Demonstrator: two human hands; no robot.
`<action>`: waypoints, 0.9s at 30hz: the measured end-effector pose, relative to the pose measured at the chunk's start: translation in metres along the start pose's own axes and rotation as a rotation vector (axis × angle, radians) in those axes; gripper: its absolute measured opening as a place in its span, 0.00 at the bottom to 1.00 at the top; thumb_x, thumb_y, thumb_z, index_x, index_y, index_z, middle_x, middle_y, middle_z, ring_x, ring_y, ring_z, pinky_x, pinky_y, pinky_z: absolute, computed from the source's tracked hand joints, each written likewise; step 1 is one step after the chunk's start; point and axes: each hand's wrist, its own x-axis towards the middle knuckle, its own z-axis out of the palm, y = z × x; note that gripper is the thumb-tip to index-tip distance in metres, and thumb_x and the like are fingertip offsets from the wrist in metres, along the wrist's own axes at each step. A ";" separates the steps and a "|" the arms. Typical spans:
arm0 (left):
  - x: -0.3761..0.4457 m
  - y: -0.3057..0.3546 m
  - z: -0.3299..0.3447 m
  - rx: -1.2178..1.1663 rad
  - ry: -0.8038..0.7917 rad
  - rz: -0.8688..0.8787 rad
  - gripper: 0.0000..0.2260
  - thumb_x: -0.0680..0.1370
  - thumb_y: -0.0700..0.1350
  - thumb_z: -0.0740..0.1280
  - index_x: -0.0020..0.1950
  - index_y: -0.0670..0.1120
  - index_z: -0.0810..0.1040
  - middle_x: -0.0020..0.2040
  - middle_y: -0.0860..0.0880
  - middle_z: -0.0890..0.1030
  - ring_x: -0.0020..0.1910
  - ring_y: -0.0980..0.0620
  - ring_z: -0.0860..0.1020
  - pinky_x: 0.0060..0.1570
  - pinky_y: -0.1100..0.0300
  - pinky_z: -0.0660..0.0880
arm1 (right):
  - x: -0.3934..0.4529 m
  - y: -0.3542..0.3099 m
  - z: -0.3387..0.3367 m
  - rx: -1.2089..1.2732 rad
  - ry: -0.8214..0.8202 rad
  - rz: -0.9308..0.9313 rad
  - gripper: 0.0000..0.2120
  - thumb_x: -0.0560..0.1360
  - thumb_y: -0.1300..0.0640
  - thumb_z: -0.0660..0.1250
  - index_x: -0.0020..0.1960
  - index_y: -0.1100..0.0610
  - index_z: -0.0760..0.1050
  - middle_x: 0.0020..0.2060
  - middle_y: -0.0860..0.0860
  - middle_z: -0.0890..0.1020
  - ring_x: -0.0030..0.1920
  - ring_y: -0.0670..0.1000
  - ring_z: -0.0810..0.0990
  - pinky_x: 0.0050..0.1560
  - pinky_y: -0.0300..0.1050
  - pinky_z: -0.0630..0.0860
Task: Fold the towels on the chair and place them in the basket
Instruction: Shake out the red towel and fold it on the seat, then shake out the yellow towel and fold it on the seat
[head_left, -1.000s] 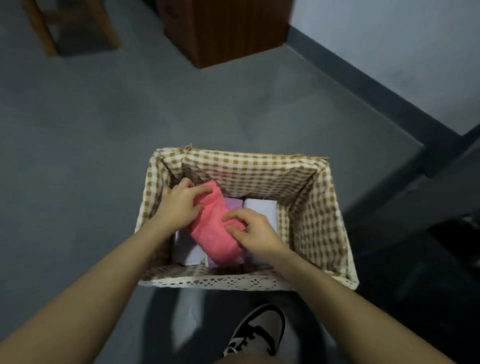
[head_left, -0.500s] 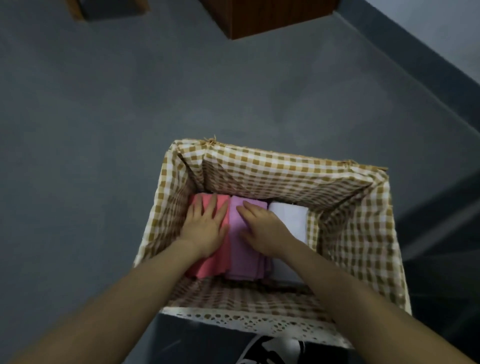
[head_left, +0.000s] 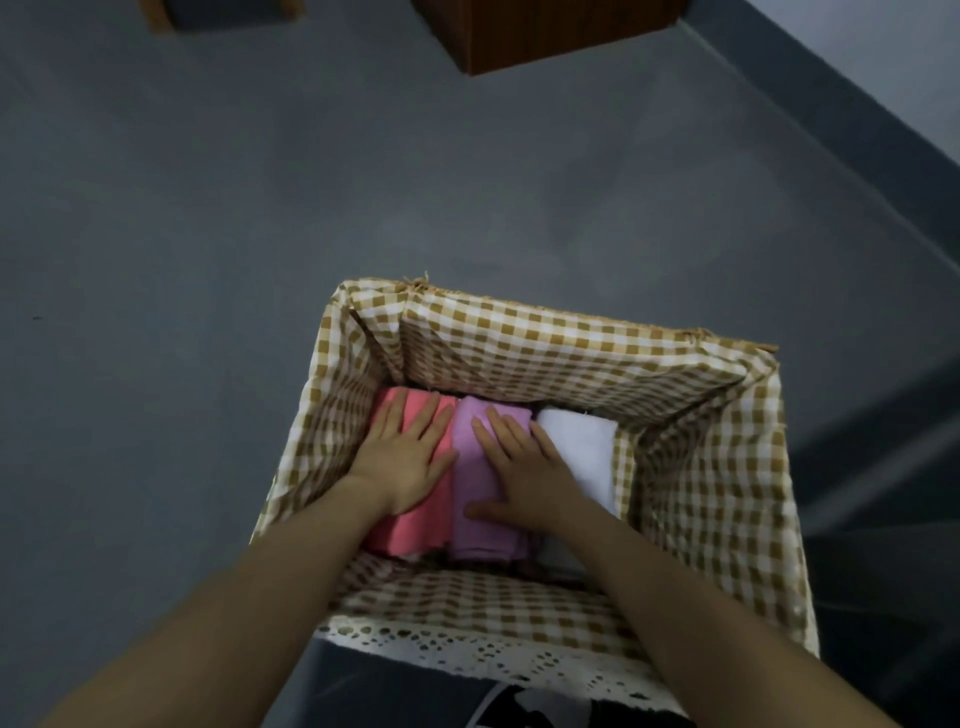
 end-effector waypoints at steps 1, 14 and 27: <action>-0.001 0.002 -0.006 0.005 -0.010 -0.025 0.34 0.77 0.66 0.35 0.78 0.49 0.42 0.78 0.48 0.40 0.76 0.39 0.38 0.72 0.51 0.34 | -0.001 0.000 -0.004 -0.002 -0.011 0.009 0.47 0.71 0.29 0.57 0.79 0.51 0.41 0.78 0.52 0.44 0.78 0.53 0.46 0.74 0.51 0.38; -0.084 0.047 -0.139 -0.077 0.381 0.164 0.20 0.80 0.51 0.54 0.68 0.45 0.70 0.65 0.46 0.74 0.64 0.46 0.71 0.61 0.54 0.65 | -0.101 -0.037 -0.151 -0.197 0.330 0.071 0.19 0.80 0.49 0.57 0.69 0.52 0.69 0.65 0.51 0.74 0.65 0.54 0.70 0.62 0.47 0.65; -0.196 0.218 -0.313 -0.211 0.846 0.648 0.17 0.82 0.48 0.59 0.69 0.46 0.71 0.67 0.49 0.73 0.66 0.48 0.70 0.64 0.55 0.61 | -0.342 -0.038 -0.281 -0.332 1.017 0.401 0.17 0.74 0.51 0.56 0.49 0.55 0.81 0.42 0.50 0.82 0.42 0.56 0.81 0.39 0.47 0.75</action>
